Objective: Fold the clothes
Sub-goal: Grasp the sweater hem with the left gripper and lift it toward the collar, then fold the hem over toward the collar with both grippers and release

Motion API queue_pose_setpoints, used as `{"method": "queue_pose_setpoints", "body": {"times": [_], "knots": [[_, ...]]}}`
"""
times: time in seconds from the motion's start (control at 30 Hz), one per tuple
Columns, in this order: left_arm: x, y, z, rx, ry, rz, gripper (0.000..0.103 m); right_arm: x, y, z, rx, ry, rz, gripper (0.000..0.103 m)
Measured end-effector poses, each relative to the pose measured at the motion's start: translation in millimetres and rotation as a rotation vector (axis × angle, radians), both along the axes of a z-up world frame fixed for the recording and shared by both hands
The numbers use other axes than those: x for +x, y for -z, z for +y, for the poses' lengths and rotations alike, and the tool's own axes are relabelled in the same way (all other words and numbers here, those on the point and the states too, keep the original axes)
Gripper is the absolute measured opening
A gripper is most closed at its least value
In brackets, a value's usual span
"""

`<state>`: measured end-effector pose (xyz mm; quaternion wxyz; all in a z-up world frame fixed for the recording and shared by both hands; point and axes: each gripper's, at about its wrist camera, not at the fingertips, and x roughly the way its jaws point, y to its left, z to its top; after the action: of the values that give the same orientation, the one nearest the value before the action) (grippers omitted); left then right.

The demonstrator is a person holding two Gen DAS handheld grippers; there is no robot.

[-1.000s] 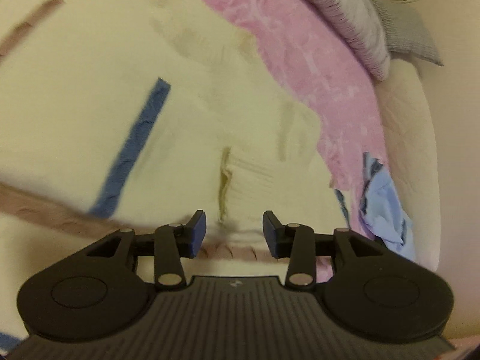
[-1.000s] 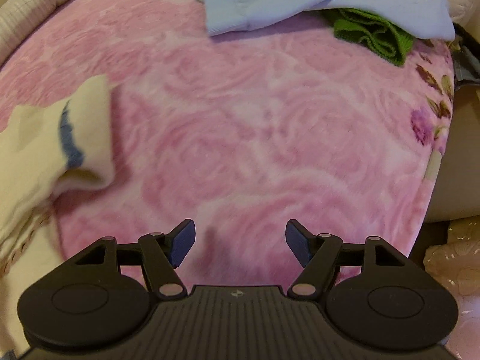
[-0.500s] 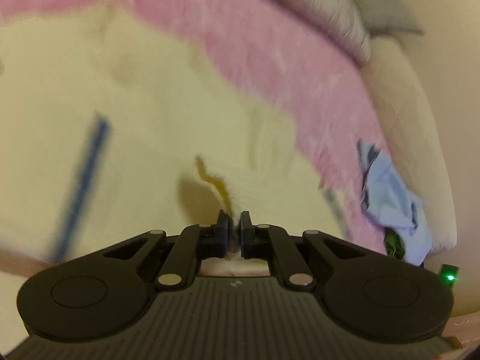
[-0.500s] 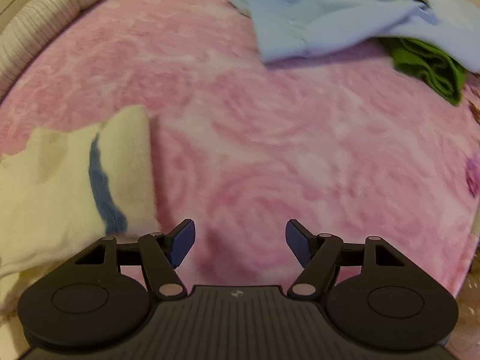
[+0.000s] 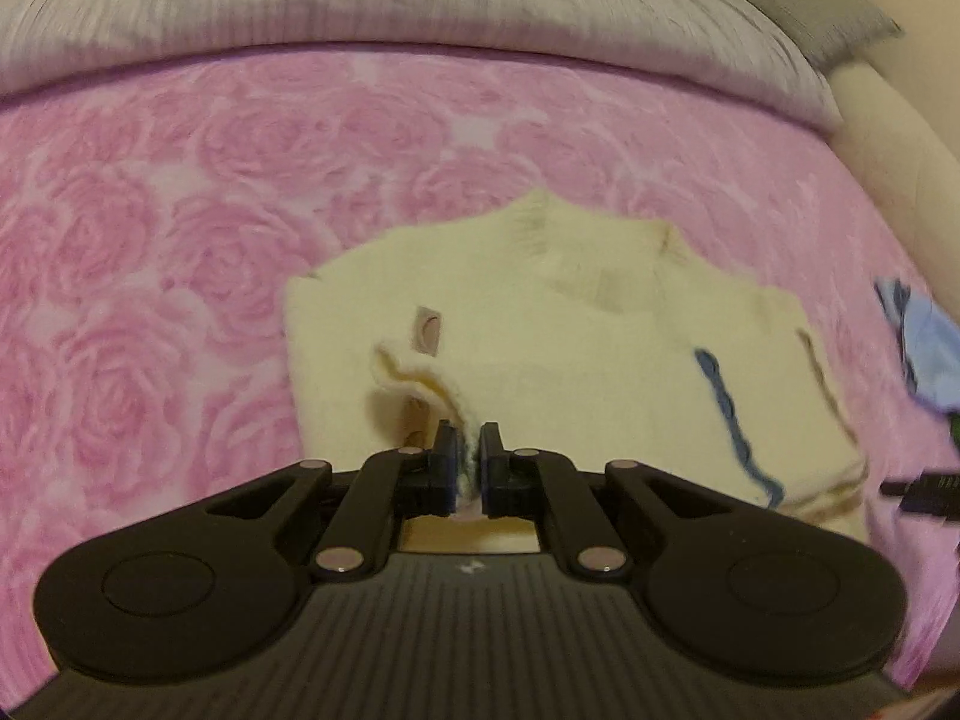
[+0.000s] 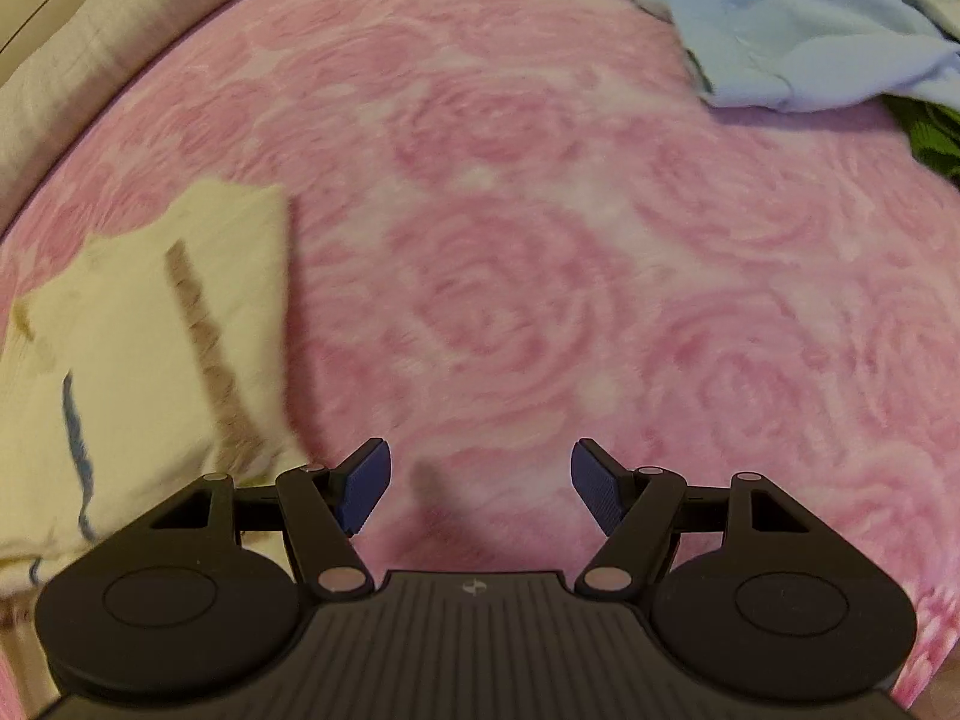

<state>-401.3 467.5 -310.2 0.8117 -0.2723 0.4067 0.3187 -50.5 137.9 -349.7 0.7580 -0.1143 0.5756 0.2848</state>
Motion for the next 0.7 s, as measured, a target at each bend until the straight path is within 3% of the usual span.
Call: {"method": "queue_pose_setpoints", "body": {"times": [0.13, 0.27, 0.43, 0.5, 0.7], "knots": [[-12.7, 0.8, 7.8, 0.006, -0.001, 0.000, 0.005, -13.9, -5.4, 1.3, -0.014, -0.006, -0.017, 0.072], [-17.5, 43.5, 14.1, -0.062, 0.026, 0.113, 0.009, -29.3, -2.1, -6.4, -0.046, 0.010, -0.003, 0.075], [-42.0, 38.6, 17.8, -0.083, -0.006, 0.049, 0.016, -64.5, -2.9, -29.9, -0.082, 0.002, 0.011, 0.078], [-64.7, 31.1, 16.8, -0.088, -0.043, 0.049, 0.031, -79.0, -6.0, -47.8, -0.089, 0.014, 0.021, 0.078], [-164.3, 29.1, -28.5, -0.358, -0.137, -0.025, 0.032, -120.7, -15.4, -115.3, -0.022, 0.089, 0.127, 0.079]]}}
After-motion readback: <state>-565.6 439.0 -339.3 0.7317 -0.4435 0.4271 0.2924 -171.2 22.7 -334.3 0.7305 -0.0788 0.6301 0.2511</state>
